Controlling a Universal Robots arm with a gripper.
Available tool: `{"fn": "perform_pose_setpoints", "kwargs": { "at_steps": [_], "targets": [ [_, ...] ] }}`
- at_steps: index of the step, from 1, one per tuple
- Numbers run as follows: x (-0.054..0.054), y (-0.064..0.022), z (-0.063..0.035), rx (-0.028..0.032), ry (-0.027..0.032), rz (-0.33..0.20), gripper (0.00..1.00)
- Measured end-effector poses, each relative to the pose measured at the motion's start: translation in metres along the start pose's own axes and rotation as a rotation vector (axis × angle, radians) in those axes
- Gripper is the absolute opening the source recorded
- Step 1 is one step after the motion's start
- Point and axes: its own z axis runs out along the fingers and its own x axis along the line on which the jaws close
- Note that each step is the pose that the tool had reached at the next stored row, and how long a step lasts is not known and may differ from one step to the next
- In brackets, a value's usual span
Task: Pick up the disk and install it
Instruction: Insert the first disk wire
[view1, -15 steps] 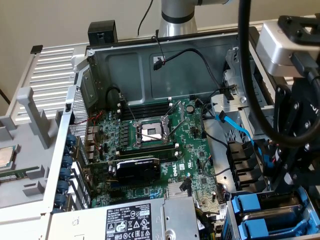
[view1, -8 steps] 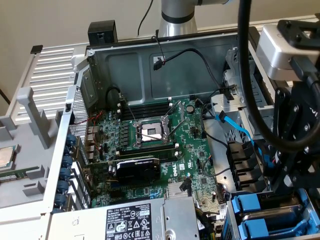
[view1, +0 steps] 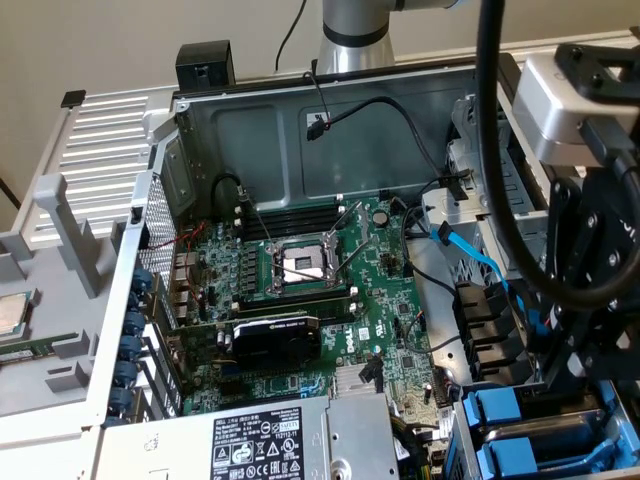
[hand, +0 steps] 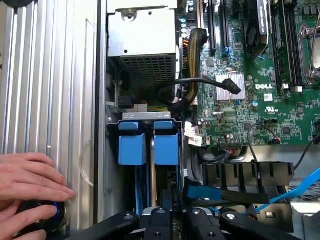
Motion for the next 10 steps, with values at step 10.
{"fn": "perform_pose_setpoints", "kwargs": {
  "at_steps": [10],
  "targets": [
    [-0.0002, -0.0007, 0.0031, -0.0003, -0.0004, 0.003, 0.17]
  ]
}}
